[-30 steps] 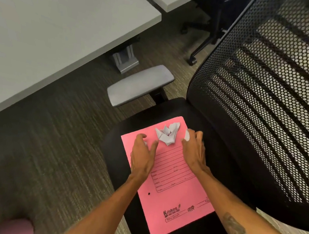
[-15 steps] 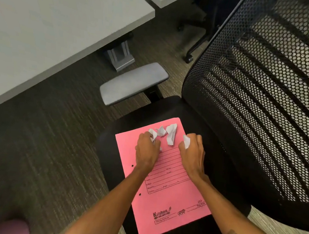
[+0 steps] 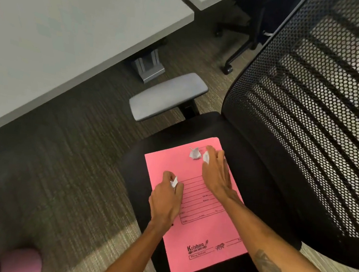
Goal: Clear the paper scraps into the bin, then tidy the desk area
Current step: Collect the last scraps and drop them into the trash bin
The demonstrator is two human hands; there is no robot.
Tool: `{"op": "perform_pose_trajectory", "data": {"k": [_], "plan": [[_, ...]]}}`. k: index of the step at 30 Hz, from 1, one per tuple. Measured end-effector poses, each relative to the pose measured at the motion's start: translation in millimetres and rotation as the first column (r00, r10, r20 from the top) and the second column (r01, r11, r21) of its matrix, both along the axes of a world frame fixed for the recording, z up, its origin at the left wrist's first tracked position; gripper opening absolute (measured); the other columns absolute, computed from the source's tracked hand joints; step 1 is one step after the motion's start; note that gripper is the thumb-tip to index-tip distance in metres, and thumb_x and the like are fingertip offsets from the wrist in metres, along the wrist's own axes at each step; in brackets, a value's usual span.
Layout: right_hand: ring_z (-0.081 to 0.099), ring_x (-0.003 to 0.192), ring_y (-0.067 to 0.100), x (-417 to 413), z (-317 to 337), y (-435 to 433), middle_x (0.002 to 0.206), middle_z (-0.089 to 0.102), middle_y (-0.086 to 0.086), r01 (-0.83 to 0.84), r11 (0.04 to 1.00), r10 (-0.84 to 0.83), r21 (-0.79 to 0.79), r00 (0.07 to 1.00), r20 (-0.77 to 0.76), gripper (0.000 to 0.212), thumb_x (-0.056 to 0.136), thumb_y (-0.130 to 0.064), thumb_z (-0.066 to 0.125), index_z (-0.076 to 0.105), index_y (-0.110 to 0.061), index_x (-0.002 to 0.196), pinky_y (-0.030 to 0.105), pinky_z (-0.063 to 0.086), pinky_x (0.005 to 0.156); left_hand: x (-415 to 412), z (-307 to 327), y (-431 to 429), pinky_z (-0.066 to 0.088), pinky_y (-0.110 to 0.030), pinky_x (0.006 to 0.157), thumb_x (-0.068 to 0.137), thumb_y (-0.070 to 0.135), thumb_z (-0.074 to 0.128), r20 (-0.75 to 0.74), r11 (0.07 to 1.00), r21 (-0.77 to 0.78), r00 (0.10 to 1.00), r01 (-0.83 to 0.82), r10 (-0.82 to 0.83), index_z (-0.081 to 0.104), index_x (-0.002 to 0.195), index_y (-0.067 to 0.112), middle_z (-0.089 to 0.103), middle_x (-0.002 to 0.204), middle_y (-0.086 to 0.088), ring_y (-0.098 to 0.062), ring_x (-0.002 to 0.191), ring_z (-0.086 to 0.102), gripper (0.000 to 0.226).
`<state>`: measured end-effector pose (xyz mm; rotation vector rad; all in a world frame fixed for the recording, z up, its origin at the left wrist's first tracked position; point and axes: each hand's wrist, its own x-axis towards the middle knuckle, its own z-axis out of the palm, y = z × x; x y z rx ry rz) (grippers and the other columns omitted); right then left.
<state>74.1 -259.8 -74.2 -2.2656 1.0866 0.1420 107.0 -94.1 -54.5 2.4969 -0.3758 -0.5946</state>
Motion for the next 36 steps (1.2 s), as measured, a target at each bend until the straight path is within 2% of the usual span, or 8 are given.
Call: {"op": "perform_pose_trajectory", "data": {"k": [7,11,16,19,22,26,30,36], "plan": [[0.063,0.092,0.020,-35.7,-0.4,28.6,0.108,0.063,0.006,-0.014,0.999,0.015,-0.032,1.000,0.024,0.050,0.091,-0.015,0.067,0.042,-0.015,0.134,0.028,0.052,0.070,35.4,6.3,-34.1,0.039,-0.026,0.055,0.095,0.056,0.052,0.073,0.990,-0.002,0.987,0.144,-0.143,0.039,0.123,0.032,0.061,0.072,0.009,-0.008,0.058,0.056,0.039],[0.058,0.082,0.016,-59.6,1.1,43.4,0.097,0.062,0.002,-0.022,0.999,0.021,-0.041,1.000,-0.019,0.029,0.092,-0.018,0.062,0.047,-0.018,0.117,0.027,0.051,0.066,45.5,5.5,-68.0,0.030,-0.023,0.048,0.092,0.060,0.056,0.113,0.974,0.021,0.968,0.224,-0.225,0.039,0.124,0.028,0.061,0.080,0.007,-0.012,0.061,0.054,0.048],[0.058,0.079,0.011,-84.7,5.3,59.7,0.092,0.060,-0.003,-0.014,1.000,0.015,0.013,1.000,-0.019,0.026,0.095,-0.023,0.063,0.046,-0.022,0.115,0.021,0.047,0.064,49.4,-5.1,-91.3,0.033,-0.026,0.054,0.087,0.060,0.063,0.111,0.970,0.106,0.967,0.220,-0.231,0.039,0.126,0.020,0.060,0.088,0.001,-0.017,0.071,0.055,0.061],[0.059,0.072,0.007,-96.3,8.5,63.3,0.088,0.059,-0.006,0.006,0.997,-0.008,0.072,1.000,0.024,0.021,0.097,-0.022,0.061,0.044,-0.024,0.110,0.014,0.042,0.055,46.8,-12.9,-95.2,0.036,-0.033,0.062,0.093,0.048,0.061,0.110,0.960,0.155,0.961,0.235,-0.253,0.046,0.117,0.017,0.065,0.095,-0.003,-0.019,0.076,0.057,0.042],[0.064,0.075,0.008,-104.1,8.8,65.6,0.092,0.062,-0.004,0.038,0.987,-0.048,0.155,0.997,0.059,0.020,0.098,-0.019,0.060,0.047,-0.022,0.112,0.017,0.052,0.057,41.5,-16.9,-89.7,0.037,-0.034,0.063,0.100,0.033,0.052,0.127,0.936,0.197,0.940,0.290,-0.318,0.054,0.107,0.016,0.067,0.099,-0.008,-0.021,0.074,0.055,0.019],[0.061,0.082,0.007,-101.2,9.4,67.4,0.102,0.060,-0.003,0.135,0.972,-0.164,0.191,0.976,0.145,0.020,0.095,-0.013,0.063,0.054,-0.021,0.110,0.012,0.047,0.056,33.1,-10.8,-62.5,0.039,-0.030,0.062,0.100,0.033,0.051,0.085,0.949,0.144,0.952,0.281,-0.295,0.057,0.108,0.017,0.067,0.095,-0.005,-0.017,0.071,0.052,0.019],[0.062,0.089,0.018,-74.1,15.8,53.3,0.113,0.049,-0.004,0.177,0.970,-0.212,0.167,0.951,0.223,0.020,0.094,-0.003,0.061,0.055,-0.017,0.106,0.036,0.060,0.067,20.2,-4.0,-20.1,0.040,-0.026,0.057,0.100,0.036,0.051,0.055,0.968,0.084,0.969,0.236,-0.241,0.053,0.100,0.021,0.063,0.084,0.001,-0.014,0.066,0.055,0.015],[0.059,0.099,0.035,3.8,37.8,-10.2,0.119,0.050,0.007,0.181,0.984,-0.176,0.009,0.945,0.276,0.021,0.106,-0.028,0.039,0.052,-0.019,0.120,0.048,0.048,0.085,3.4,-8.0,43.2,0.049,-0.032,0.059,0.100,0.041,0.049,0.038,0.982,0.080,0.984,0.172,-0.175,0.050,0.098,0.023,0.056,0.076,0.008,-0.018,0.064,0.057,0.018]]}}
